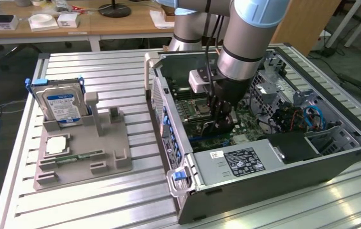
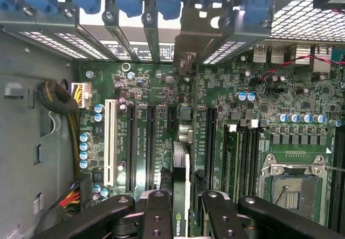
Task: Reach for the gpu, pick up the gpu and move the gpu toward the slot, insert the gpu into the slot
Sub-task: 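Insert the gpu into the slot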
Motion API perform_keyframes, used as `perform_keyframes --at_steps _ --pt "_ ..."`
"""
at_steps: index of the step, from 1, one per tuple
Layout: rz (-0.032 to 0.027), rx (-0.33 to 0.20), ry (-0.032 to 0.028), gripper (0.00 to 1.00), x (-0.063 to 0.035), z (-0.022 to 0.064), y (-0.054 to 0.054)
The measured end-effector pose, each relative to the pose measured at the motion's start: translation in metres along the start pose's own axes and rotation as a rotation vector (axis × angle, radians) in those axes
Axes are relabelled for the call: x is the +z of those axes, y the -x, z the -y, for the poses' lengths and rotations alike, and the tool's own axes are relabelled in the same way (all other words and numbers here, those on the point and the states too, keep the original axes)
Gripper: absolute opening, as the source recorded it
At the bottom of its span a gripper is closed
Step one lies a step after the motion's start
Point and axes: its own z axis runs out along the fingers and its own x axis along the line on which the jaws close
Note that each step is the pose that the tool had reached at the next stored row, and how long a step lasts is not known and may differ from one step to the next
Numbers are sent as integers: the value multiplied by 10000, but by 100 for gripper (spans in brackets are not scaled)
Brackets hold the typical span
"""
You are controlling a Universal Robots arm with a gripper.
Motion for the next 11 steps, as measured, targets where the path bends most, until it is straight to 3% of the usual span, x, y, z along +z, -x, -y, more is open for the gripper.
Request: perform_keyframes --at_steps 11 --pt "-1 0 0 26 4 29 0"
